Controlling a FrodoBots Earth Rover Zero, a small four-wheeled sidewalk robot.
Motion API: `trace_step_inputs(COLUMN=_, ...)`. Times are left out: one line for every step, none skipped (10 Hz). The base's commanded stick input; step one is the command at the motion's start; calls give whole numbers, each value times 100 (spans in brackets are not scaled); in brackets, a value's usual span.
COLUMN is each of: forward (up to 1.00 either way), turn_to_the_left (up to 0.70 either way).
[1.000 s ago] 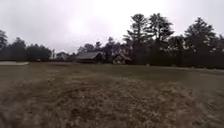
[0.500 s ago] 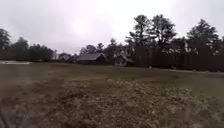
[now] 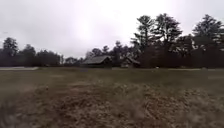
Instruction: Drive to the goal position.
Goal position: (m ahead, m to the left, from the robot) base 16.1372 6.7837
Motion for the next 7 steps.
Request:
trace_step_inputs(forward=70, turn_to_the_left=0)
trace_step_inputs(forward=70, turn_to_the_left=0)
trace_step_inputs(forward=70, turn_to_the_left=0)
trace_step_inputs(forward=70, turn_to_the_left=0)
trace_step_inputs(forward=70, turn_to_the_left=0)
trace_step_inputs(forward=70, turn_to_the_left=0)
trace_step_inputs(forward=70, turn_to_the_left=0)
